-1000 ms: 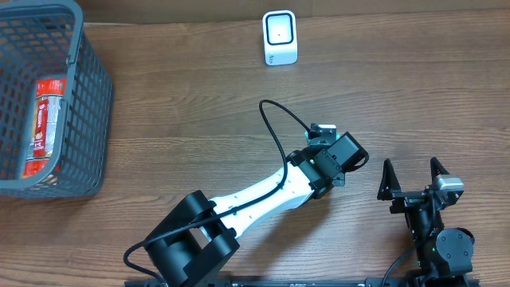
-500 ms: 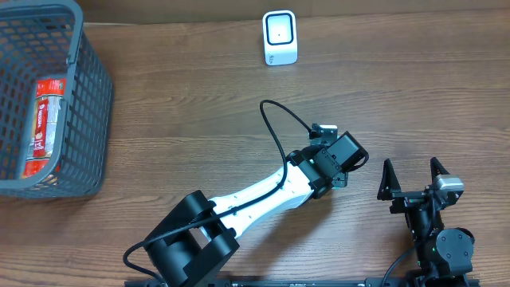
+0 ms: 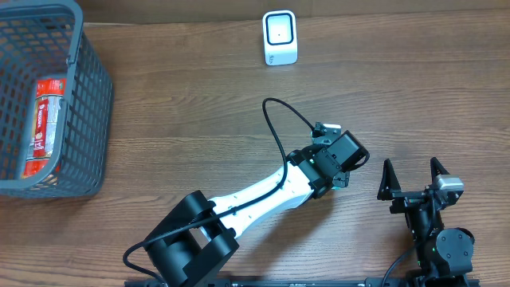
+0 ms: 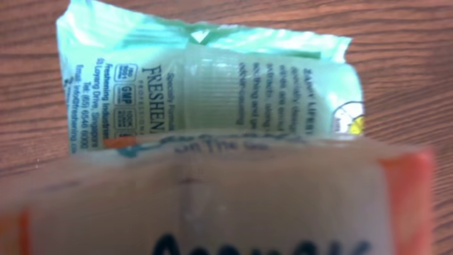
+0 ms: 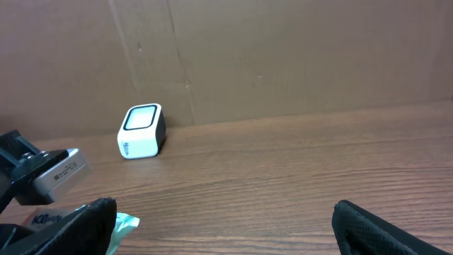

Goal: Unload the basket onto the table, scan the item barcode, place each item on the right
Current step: 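Lift the Kleenex packs out and carry them toward table center, then lower the packs and green-capped jar onto the table, open left gripper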

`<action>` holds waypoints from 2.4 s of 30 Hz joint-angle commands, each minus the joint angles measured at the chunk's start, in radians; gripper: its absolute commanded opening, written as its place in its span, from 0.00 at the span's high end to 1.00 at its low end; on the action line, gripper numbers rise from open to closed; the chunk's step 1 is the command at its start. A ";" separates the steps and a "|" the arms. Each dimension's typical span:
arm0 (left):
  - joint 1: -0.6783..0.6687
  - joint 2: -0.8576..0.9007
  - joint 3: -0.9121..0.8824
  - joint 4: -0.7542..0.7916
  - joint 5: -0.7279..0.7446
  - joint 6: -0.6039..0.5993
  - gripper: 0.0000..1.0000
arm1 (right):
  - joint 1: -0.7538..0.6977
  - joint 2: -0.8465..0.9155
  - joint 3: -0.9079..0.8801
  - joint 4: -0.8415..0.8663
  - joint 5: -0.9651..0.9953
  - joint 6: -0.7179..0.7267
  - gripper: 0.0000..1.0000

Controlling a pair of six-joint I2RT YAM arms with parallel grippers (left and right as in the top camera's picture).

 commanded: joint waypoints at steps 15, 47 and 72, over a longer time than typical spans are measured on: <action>0.011 -0.007 0.083 -0.080 -0.036 0.271 0.08 | -0.001 -0.006 -0.011 0.004 0.010 -0.001 0.00; 0.022 -0.013 0.174 -0.237 -0.054 0.274 0.90 | -0.001 -0.006 -0.011 0.004 0.010 -0.001 0.00; 0.174 -0.092 -0.005 -0.329 0.011 -0.043 0.93 | -0.001 -0.006 -0.011 0.004 0.010 -0.001 0.00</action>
